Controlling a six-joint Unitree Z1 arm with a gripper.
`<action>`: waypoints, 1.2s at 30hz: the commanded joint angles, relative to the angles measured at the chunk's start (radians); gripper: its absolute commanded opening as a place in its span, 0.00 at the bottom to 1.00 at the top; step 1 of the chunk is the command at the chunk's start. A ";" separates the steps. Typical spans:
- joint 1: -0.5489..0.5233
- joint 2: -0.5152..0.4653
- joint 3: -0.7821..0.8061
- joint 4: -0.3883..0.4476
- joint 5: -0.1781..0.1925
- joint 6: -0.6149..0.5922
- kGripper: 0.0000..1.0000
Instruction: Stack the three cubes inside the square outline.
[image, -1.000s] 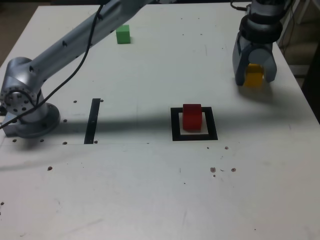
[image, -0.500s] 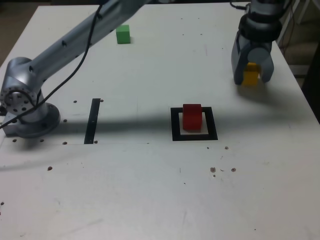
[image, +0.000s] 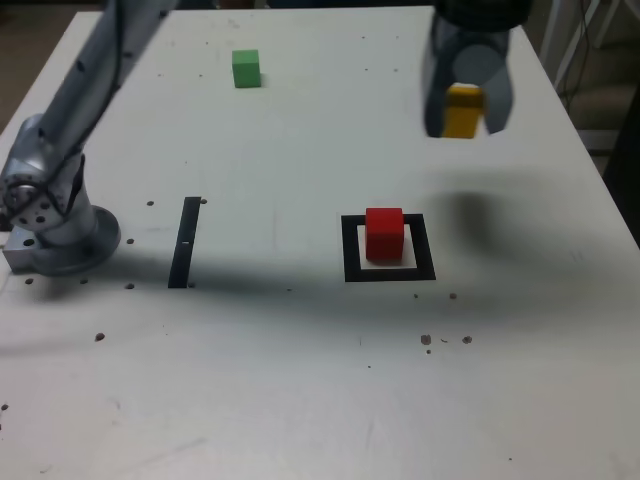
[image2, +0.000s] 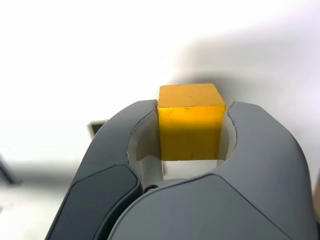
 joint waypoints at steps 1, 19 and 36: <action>-0.028 -0.065 0.054 0.005 -0.006 -0.035 0.40; -0.200 -0.242 0.498 -0.218 -0.071 -0.194 0.40; -0.184 -0.282 0.693 -0.419 -0.078 -0.201 0.40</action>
